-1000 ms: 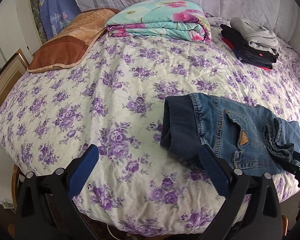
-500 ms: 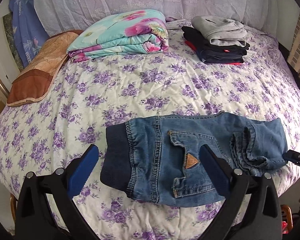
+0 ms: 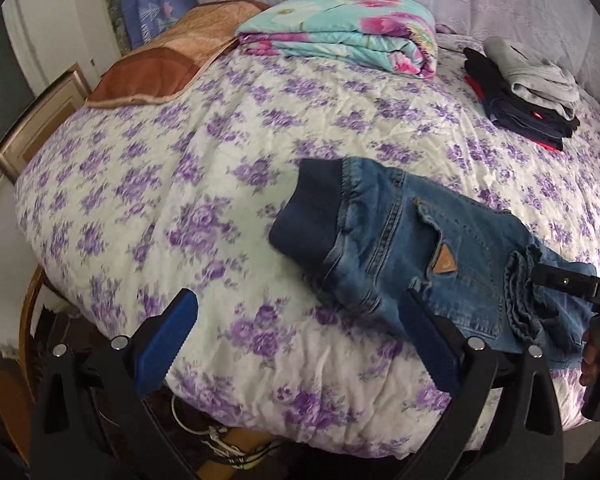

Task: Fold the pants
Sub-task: 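Grasp the dark ribbed waistband with the left gripper and lift it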

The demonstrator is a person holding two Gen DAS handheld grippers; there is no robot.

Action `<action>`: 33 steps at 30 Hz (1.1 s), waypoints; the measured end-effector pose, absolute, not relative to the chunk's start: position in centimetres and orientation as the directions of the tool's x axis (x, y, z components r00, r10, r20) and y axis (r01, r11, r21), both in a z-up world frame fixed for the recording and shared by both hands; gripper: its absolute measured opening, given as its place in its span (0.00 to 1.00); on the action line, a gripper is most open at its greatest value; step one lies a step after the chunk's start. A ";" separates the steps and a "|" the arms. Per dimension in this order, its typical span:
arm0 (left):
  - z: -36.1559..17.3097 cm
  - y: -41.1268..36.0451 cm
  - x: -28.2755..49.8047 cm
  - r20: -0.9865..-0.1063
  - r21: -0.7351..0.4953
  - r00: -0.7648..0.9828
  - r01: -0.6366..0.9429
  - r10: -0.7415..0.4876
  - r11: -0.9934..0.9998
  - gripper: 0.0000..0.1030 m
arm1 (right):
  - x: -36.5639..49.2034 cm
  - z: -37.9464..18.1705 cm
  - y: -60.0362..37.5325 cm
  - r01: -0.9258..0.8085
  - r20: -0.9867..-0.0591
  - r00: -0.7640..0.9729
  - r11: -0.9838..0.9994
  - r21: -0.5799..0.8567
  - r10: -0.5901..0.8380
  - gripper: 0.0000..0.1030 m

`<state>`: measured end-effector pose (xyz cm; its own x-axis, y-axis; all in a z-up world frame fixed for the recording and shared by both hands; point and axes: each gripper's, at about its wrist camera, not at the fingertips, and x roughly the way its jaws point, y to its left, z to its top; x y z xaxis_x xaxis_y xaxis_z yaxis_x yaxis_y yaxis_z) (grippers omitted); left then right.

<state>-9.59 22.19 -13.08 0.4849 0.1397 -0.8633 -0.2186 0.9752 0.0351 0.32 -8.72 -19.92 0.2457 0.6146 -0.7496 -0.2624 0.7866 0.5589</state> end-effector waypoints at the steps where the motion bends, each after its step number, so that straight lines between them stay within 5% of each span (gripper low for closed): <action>1: -13.3 22.8 -10.3 -0.867 0.004 0.482 -0.241 0.124 0.970 0.96 | 0.3 -19.2 -8.4 -0.285 -0.756 0.234 0.786 0.548 0.612 0.83; 5: -14.6 24.7 -12.1 -0.873 -0.131 0.485 -0.322 0.045 0.938 0.96 | -1.5 -15.4 -8.3 -0.411 -0.711 0.250 0.737 0.537 0.658 0.83; 9: -16.2 25.8 -12.3 -0.851 -0.277 0.522 -0.352 -0.058 0.894 0.95 | -3.6 -16.0 -8.0 -0.416 -0.613 0.095 0.591 0.691 0.784 0.89; 12: -16.9 25.6 -10.9 -0.825 -0.361 0.549 -0.333 -0.133 0.871 0.95 | -4.5 -19.7 -7.2 -0.395 -0.756 0.081 0.717 0.574 0.649 0.88; 22: -21.7 28.0 -7.3 -0.691 -0.645 0.627 -0.309 -0.361 0.699 0.95 | -6.0 -17.6 -8.5 -0.303 -0.741 0.134 0.739 0.602 0.658 0.90; 33: -22.1 27.2 -6.4 -0.564 -0.782 0.641 -0.212 -0.520 0.586 0.88 | -6.0 -17.4 -7.7 -0.276 -0.763 0.155 0.769 0.577 0.628 0.91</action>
<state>-6.44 27.17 -22.08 0.6409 -0.5205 -0.5642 -0.2124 0.5860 -0.7820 -5.97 -7.71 -17.38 0.1553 0.6278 -0.7627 -0.2762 0.7689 0.5766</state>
